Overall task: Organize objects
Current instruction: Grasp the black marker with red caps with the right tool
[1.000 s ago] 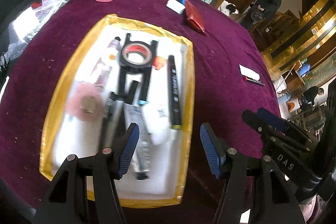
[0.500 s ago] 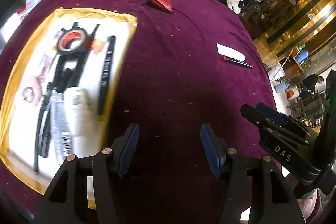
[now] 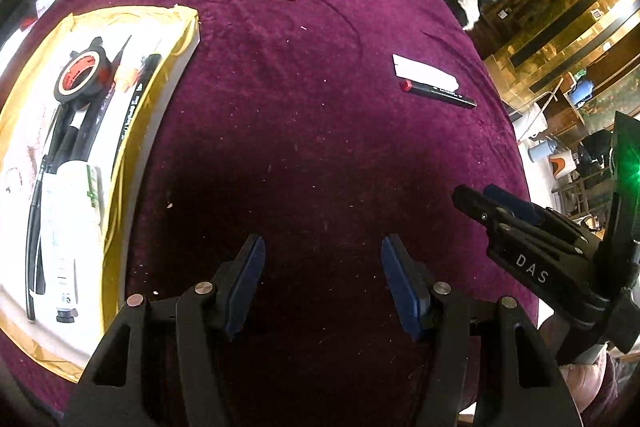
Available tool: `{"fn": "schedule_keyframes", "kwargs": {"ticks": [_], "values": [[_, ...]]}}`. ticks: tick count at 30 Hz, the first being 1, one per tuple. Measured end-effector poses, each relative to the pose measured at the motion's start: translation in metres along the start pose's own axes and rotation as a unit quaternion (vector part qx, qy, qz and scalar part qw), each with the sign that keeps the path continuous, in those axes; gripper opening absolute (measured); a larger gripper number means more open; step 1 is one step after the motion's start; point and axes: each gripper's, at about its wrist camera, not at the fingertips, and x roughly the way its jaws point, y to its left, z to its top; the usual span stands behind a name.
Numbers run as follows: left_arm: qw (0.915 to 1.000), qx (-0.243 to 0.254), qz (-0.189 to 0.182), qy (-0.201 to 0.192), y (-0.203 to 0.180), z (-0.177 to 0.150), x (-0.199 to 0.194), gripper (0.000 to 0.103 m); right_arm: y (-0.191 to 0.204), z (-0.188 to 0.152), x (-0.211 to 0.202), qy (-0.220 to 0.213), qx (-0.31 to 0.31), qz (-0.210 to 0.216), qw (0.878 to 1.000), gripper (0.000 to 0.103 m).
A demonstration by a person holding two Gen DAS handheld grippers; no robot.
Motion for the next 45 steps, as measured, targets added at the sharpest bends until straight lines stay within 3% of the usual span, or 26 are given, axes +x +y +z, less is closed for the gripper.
{"fn": "schedule_keyframes", "kwargs": {"ticks": [5,8,11,14,19,23,28,31,33,38,43,45], "values": [[0.9999,-0.011,0.003,0.009,0.002,-0.002,0.006,0.054,-0.024,0.015,0.016,0.014,0.012,0.021,1.000,0.041],[0.9998,-0.020,0.007,0.007,0.009,-0.007,0.005,0.054,-0.066,0.041,0.020,0.002,0.057,0.016,0.998,0.041],[0.9994,-0.033,0.012,0.008,0.019,-0.014,0.002,0.054,-0.119,0.072,0.026,-0.002,0.118,0.037,0.992,0.041],[0.9988,-0.047,0.015,0.007,0.028,-0.019,-0.001,0.054,-0.150,0.104,0.038,-0.011,0.134,0.046,0.990,0.041],[0.9977,-0.064,0.024,0.003,0.037,-0.025,-0.006,0.054,-0.161,0.138,0.071,0.015,0.130,0.068,0.989,0.041],[0.9970,-0.072,0.027,0.005,0.042,-0.030,-0.008,0.054,-0.166,0.152,0.099,0.051,0.146,0.110,0.982,0.041],[0.9968,-0.076,0.024,0.005,0.044,-0.029,-0.007,0.054,-0.137,0.133,0.106,0.097,0.097,0.161,0.977,0.045],[0.9972,-0.071,0.020,0.002,0.041,-0.026,-0.007,0.054,-0.112,0.112,0.102,0.137,0.073,0.214,0.964,0.047],[0.9977,-0.065,0.018,0.002,0.037,-0.024,-0.006,0.054,-0.097,0.102,0.095,0.138,0.042,0.200,0.969,0.048],[0.9995,-0.030,0.009,-0.002,0.020,-0.004,-0.001,0.054,-0.057,0.086,0.079,0.100,-0.042,0.093,0.990,0.048],[0.9995,0.021,-0.003,-0.022,-0.002,0.034,0.002,0.054,-0.028,0.075,0.084,0.071,-0.090,0.015,0.993,0.046],[0.9988,0.042,-0.009,-0.022,-0.011,0.052,0.008,0.054,-0.025,0.069,0.078,0.056,-0.095,0.018,0.994,0.028]]}}
